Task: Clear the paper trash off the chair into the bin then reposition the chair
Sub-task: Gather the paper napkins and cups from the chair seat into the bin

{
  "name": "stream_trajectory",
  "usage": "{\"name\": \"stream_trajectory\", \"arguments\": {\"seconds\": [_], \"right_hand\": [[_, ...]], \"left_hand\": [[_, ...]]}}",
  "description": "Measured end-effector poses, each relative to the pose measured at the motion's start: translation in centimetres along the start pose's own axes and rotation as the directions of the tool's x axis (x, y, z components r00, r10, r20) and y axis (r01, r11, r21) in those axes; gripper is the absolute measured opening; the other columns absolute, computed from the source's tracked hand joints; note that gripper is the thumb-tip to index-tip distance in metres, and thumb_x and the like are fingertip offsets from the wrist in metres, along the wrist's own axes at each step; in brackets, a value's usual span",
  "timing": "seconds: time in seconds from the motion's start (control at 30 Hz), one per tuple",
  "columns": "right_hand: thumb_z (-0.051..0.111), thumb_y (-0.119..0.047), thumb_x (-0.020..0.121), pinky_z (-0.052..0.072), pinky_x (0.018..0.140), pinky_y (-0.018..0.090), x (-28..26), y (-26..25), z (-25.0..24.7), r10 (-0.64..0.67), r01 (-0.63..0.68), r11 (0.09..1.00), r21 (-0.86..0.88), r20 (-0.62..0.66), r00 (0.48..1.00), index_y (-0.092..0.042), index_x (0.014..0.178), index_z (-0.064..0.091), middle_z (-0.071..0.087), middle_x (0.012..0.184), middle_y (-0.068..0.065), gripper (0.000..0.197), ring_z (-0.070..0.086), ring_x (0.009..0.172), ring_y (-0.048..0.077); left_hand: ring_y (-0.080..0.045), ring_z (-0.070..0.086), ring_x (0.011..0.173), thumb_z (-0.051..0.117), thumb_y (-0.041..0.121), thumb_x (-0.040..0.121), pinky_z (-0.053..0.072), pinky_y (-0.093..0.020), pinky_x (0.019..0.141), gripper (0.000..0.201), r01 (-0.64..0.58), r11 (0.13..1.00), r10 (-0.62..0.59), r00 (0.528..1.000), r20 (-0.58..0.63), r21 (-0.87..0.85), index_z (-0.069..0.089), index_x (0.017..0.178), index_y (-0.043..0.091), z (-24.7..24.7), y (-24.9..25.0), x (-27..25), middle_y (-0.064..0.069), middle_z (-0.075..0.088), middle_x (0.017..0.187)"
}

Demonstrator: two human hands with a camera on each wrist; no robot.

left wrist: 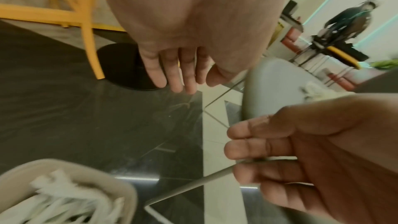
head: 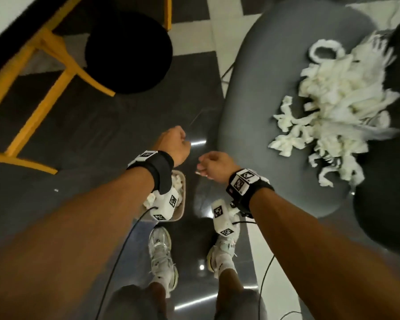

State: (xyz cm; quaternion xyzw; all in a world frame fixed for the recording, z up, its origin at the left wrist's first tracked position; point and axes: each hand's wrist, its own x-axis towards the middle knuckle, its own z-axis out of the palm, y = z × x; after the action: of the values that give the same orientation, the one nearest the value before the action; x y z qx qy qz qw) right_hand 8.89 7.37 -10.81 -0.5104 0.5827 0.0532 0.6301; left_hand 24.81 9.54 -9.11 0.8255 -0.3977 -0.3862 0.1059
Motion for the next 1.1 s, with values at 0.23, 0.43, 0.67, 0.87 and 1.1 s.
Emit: {"name": "stream_trajectory", "arguments": {"seconds": [0.23,0.43,0.67,0.87,1.1], "right_hand": [[0.054,-0.033,0.074,0.059,0.077,0.049,-4.3,2.7,-15.3,-0.051,0.056,0.998,0.015,-0.235,0.971,-0.021,0.072,0.067,0.074,0.074,0.004,0.018,0.068,0.067,0.025],[0.053,-0.023,0.088,0.059,0.087,0.04,-6.2,5.0,-26.2,-0.074,0.01,0.988,-0.151,-0.419,0.905,-0.025,0.093,0.071,0.077,0.091,0.002,0.019,0.072,0.087,0.024],[0.056,-0.027,0.089,0.055,0.081,0.03,-5.4,6.2,-32.3,-0.179,0.024,0.967,-0.253,-0.614,0.769,-0.021,0.101,0.069,0.071,0.096,-0.004,0.019,0.067,0.09,0.016],[0.063,-0.018,0.086,0.04,0.108,0.04,-4.1,5.5,-36.5,-0.163,-0.206,0.912,-0.354,-0.774,0.612,-0.017,0.135,0.048,0.038,0.147,0.01,0.051,0.039,0.133,0.031],[0.063,-0.022,0.085,0.05,0.101,0.05,-3.3,4.4,-37.1,-0.062,-0.323,0.837,-0.442,-0.664,0.745,-0.024,0.13,0.057,0.062,0.13,0.011,0.045,0.059,0.118,0.036]], "left_hand": [[-0.031,0.043,0.127,0.065,0.03,0.081,0.038,-0.042,0.108,0.057,-0.451,0.874,0.439,0.892,0.103,0.18,0.05,0.134,0.017,6.3,16.1,0.5,-0.009,0.049,0.134],[-0.032,0.023,0.145,0.075,0.045,0.072,0.026,-0.049,0.115,0.087,-0.537,0.764,0.462,0.842,0.278,0.357,0.035,0.148,0.028,13.7,23.3,2.1,-0.006,0.026,0.157],[-0.034,0.012,0.15,0.075,0.026,0.082,0.028,-0.057,0.114,0.065,-0.57,0.67,0.399,0.817,0.416,0.476,0.049,0.141,0.034,16.6,24.7,4.4,-0.004,0.019,0.162],[-0.034,0.059,0.1,0.06,0.004,0.084,0.043,-0.032,0.078,0.018,-0.524,0.79,0.432,0.844,0.317,0.317,0.059,0.101,0.01,14.9,23.0,4.6,-0.011,0.061,0.106],[-0.03,0.062,0.071,0.049,0.04,0.08,0.053,-0.041,0.065,0.023,-0.38,0.919,0.357,0.915,0.19,0.104,0.052,0.079,0.018,11.6,21.4,3.2,-0.004,0.063,0.071]]}}
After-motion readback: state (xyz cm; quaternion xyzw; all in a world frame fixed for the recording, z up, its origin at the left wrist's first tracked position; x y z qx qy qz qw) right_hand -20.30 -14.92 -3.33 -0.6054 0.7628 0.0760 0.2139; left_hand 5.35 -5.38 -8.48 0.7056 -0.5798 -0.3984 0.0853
